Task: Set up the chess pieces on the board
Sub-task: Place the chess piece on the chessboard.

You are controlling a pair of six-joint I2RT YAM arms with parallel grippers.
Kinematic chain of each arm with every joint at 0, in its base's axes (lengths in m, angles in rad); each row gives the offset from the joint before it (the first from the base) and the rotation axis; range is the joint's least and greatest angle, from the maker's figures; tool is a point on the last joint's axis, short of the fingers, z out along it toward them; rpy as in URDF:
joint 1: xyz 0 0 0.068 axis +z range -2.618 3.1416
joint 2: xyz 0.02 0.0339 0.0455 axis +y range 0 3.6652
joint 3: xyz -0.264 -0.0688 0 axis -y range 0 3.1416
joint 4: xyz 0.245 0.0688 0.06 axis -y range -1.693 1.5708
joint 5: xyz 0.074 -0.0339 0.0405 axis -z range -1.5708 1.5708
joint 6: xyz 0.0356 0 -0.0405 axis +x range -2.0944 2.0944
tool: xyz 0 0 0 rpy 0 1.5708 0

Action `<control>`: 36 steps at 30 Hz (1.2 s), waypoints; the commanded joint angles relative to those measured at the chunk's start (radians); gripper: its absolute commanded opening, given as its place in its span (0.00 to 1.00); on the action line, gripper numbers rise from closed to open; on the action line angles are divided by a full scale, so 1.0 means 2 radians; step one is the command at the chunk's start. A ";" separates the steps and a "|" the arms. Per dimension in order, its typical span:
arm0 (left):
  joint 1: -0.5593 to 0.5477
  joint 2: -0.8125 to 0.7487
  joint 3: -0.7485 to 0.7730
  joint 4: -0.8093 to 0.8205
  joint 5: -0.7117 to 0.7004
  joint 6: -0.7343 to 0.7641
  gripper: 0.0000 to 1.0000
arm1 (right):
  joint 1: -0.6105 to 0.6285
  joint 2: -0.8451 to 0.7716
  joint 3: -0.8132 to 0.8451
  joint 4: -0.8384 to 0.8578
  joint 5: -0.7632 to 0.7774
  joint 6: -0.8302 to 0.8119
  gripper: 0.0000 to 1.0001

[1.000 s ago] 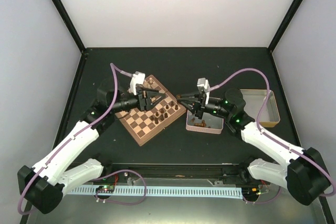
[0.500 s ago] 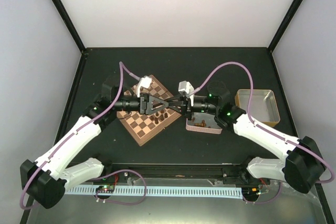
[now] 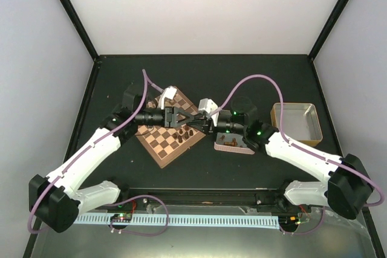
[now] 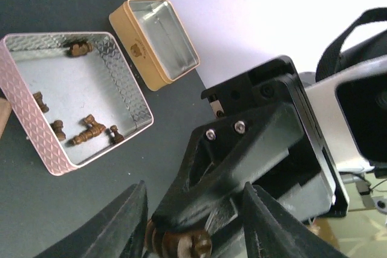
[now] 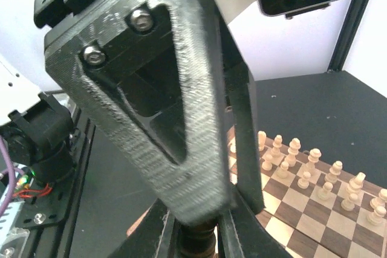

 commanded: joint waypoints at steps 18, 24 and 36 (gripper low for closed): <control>0.008 0.037 0.020 -0.068 0.011 0.007 0.26 | 0.043 0.016 0.016 0.003 0.169 -0.070 0.01; 0.008 0.039 0.020 -0.066 0.010 0.006 0.08 | 0.048 0.019 0.013 0.016 0.177 -0.067 0.01; 0.022 0.028 0.000 -0.061 -0.009 -0.009 0.02 | 0.057 0.036 0.003 0.068 0.188 -0.052 0.02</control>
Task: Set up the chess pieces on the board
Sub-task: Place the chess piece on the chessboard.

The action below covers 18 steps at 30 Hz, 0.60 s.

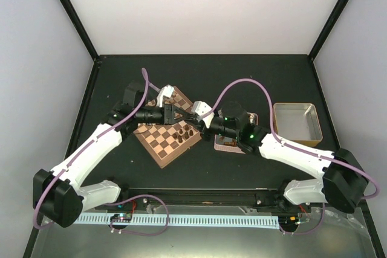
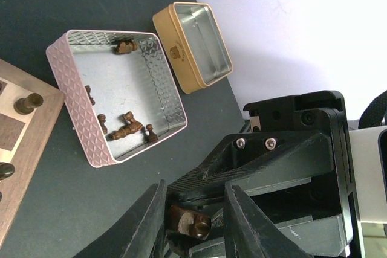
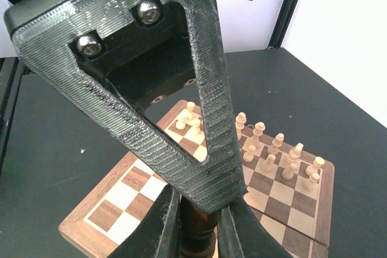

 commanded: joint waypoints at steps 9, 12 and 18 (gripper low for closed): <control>0.021 -0.025 -0.030 -0.023 -0.016 -0.031 0.02 | 0.025 0.042 0.007 0.128 0.035 0.013 0.03; 0.031 -0.034 -0.036 -0.040 -0.036 -0.025 0.02 | 0.027 0.060 0.012 0.152 0.036 0.030 0.03; 0.045 -0.049 -0.044 -0.084 -0.097 0.001 0.02 | 0.038 0.103 0.029 0.192 0.034 0.053 0.03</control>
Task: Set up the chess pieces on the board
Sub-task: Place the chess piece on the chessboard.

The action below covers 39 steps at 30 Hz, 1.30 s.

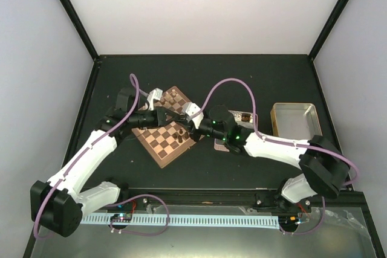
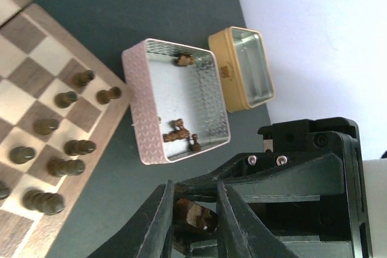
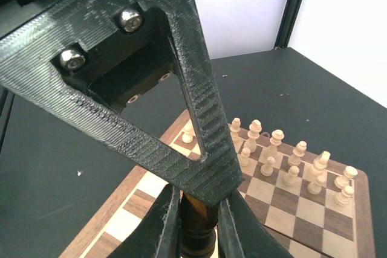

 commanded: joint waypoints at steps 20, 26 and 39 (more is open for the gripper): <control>0.038 -0.202 -0.044 -0.156 -0.366 0.021 0.58 | 0.135 0.149 0.023 0.163 0.161 0.067 0.04; 0.039 -0.204 -0.056 -0.160 -0.353 0.020 0.58 | 0.152 0.185 0.006 0.190 0.200 0.080 0.07; 0.040 -0.203 -0.067 -0.149 -0.338 0.022 0.58 | 0.156 0.236 -0.002 0.218 0.227 0.079 0.12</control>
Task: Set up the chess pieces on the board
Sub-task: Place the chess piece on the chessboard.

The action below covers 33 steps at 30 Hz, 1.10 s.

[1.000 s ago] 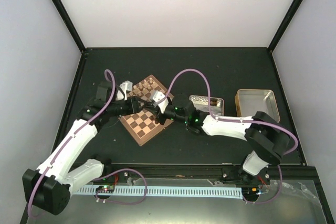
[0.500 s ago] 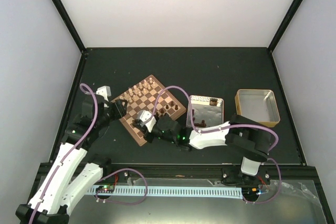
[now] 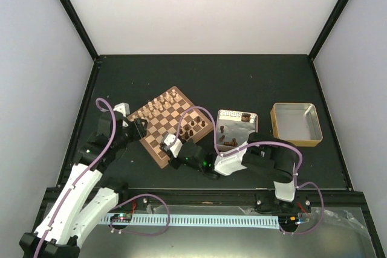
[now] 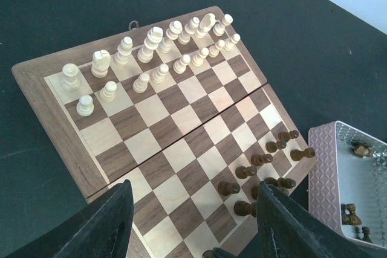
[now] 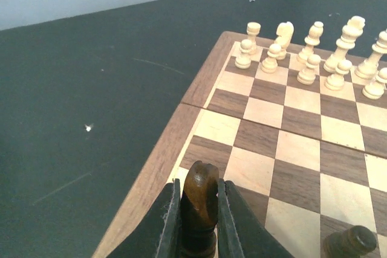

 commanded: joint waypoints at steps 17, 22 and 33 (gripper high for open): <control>0.005 0.008 -0.005 0.015 0.007 0.004 0.57 | 0.003 0.041 0.018 0.033 0.037 0.008 0.21; 0.005 0.010 -0.002 0.016 0.006 0.006 0.57 | 0.003 0.032 0.016 0.031 0.038 0.011 0.24; 0.009 -0.014 0.047 -0.001 -0.060 0.037 0.59 | 0.002 -0.096 0.073 -0.198 0.082 0.100 0.49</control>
